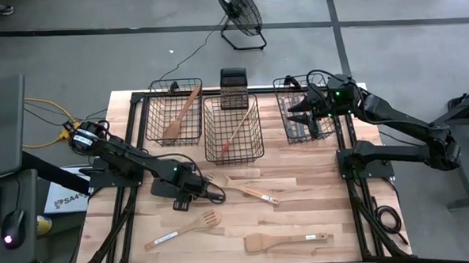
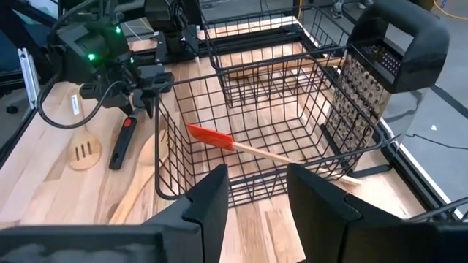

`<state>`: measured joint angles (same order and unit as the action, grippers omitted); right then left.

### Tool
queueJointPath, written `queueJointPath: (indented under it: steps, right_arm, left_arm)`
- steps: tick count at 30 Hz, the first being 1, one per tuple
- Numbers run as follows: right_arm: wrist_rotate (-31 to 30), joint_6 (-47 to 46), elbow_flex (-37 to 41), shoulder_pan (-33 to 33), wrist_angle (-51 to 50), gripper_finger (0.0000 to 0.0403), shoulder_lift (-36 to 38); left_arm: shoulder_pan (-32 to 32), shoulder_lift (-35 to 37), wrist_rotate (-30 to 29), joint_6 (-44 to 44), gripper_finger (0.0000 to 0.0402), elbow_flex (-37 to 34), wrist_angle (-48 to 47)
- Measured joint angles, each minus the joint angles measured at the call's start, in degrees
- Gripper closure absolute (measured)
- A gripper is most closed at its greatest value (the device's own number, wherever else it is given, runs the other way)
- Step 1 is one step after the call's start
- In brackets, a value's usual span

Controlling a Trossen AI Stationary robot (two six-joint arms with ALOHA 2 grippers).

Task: Pick & Place Kitchen Items
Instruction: Put the black silicone spatula into the middle wire basket

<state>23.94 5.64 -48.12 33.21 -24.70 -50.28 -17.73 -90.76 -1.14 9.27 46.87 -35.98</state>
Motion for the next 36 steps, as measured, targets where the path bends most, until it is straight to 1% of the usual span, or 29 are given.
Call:
queueJointPath:
  steps: [5,11,12,20,30,36]
  right_arm:
    - [0.0,0.0,0.0,0.0,-0.9,0.0270,0.0]
    - [0.0,0.0,0.0,0.0,-1.1,0.0270,0.0]
    - [0.0,0.0,0.0,0.0,-1.1,0.0270,0.0]
    - [0.2,0.0,0.0,0.0,-1.7,0.0270,0.0]
    - [0.4,0.0,0.0,-0.3,-1.8,0.0270,0.0]
    - [0.3,0.0,0.0,-1.6,-1.8,0.0270,0.0]
  left_arm:
    - [0.0,0.0,-0.1,0.0,0.0257,0.0,0.1]
    - [0.0,0.0,-0.1,0.0,0.0332,0.0,0.3]
    - [0.0,0.0,0.0,0.1,0.0339,0.0,0.3]
    - [0.0,-0.2,0.5,0.1,0.0338,0.7,-0.3]
    - [0.0,-0.4,0.8,1.7,0.0338,8.5,-7.5]
    - [0.0,-0.3,2.2,4.7,0.0338,12.0,-8.1]
